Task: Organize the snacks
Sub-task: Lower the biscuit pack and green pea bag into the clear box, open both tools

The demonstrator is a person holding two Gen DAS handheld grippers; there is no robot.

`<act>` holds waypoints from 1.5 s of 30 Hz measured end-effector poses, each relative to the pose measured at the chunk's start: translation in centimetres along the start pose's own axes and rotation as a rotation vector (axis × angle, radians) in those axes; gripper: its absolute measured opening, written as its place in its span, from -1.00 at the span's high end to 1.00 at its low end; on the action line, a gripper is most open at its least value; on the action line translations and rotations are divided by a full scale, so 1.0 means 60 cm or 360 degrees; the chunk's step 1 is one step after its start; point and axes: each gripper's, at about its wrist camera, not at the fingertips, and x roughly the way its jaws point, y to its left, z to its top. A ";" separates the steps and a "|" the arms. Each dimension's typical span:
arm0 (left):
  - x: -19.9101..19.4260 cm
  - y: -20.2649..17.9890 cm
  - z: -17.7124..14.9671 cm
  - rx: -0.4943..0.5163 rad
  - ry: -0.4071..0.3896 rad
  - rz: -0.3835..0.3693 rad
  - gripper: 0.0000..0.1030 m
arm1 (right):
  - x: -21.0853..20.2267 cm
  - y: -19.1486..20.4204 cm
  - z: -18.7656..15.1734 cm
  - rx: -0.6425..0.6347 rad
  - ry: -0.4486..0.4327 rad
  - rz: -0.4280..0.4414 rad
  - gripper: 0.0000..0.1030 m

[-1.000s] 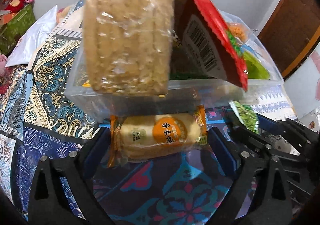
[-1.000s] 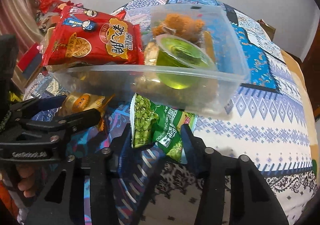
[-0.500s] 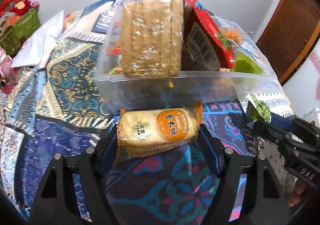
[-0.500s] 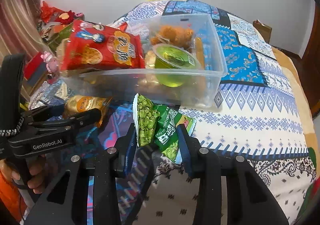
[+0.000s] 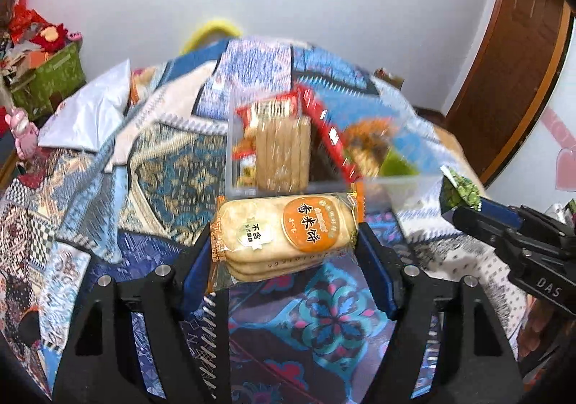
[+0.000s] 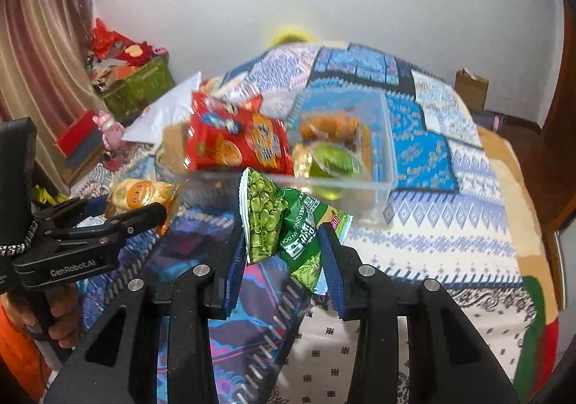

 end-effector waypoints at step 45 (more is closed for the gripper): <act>0.210 -0.016 0.187 0.0131 0.0071 0.0031 -0.56 | 0.175 -0.003 0.114 0.0040 0.0102 0.0106 0.24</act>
